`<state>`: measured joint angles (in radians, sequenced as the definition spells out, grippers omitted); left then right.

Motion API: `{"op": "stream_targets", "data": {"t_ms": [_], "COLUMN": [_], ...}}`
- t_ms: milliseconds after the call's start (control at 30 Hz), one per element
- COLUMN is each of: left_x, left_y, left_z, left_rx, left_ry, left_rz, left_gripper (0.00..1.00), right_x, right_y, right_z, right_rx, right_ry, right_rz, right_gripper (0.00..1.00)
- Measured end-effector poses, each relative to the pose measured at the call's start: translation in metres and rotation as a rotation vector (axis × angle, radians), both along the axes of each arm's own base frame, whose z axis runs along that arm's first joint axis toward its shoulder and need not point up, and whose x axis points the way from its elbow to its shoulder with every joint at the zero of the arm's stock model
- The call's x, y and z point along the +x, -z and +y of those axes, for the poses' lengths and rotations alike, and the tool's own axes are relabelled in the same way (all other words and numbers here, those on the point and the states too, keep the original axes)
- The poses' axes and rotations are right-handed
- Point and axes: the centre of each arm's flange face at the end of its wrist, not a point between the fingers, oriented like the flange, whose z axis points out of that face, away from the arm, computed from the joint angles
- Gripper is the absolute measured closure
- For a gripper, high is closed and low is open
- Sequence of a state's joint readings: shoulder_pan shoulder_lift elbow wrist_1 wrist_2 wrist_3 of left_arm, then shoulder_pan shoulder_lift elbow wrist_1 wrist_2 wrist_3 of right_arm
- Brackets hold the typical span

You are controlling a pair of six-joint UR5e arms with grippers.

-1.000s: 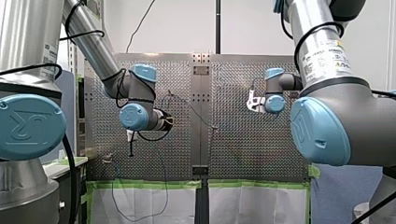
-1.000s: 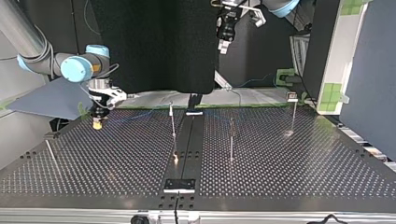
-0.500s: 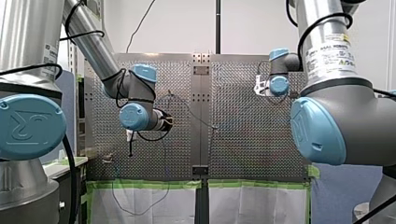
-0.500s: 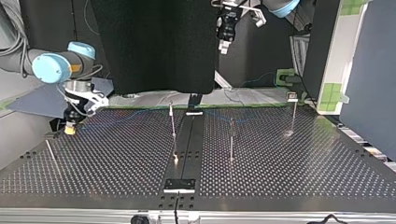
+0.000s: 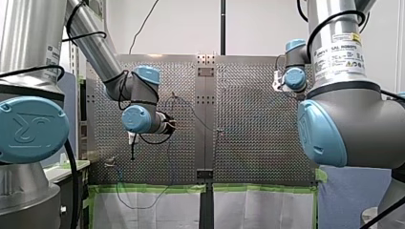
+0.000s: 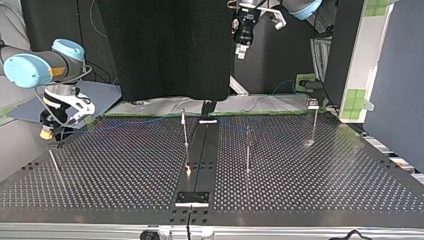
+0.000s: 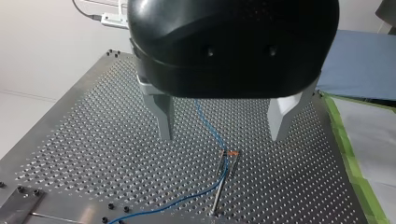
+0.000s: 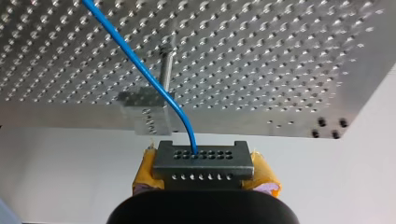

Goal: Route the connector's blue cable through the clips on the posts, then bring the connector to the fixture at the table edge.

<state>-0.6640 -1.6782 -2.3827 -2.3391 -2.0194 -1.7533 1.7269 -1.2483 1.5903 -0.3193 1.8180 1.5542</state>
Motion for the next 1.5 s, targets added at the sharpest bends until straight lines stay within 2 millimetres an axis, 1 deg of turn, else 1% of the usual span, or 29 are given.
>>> {"op": "stream_targets", "data": {"t_ms": [233,367,667,1100,1300,1500], "left_x": [0.001,0.001,0.001,0.0,0.0,0.001], "left_y": [0.0,0.0,0.001,0.001,0.001,0.001], "left_z": [0.001,0.002,0.003,0.003,0.003,0.004], "left_rx": [0.002,0.008,0.03,0.038,0.039,0.039], "left_ry": [-0.003,-0.004,-0.006,-0.006,-0.007,-0.01], "left_rz": [0.003,0.01,0.026,0.033,0.034,0.035], "left_gripper": [0.0,0.0,0.0,0.0,0.0,0.0], "right_x": [-0.012,-0.019,-0.034,-0.058,-0.061,-0.059], "right_y": [0.023,0.028,0.028,0.02,0.019,0.031], "right_z": [-0.011,-0.015,-0.024,-0.037,-0.044,-0.053], "right_rx": [0.051,0.062,0.055,0.035,0.037,0.062], "right_ry": [-0.022,-0.043,-0.083,-0.136,-0.178,-0.228], "right_rz": [0.009,0.008,0.004,0.0,0.001,0.012], "right_gripper": [1.0,1.0,1.0,1.0,1.0,1.0]}}
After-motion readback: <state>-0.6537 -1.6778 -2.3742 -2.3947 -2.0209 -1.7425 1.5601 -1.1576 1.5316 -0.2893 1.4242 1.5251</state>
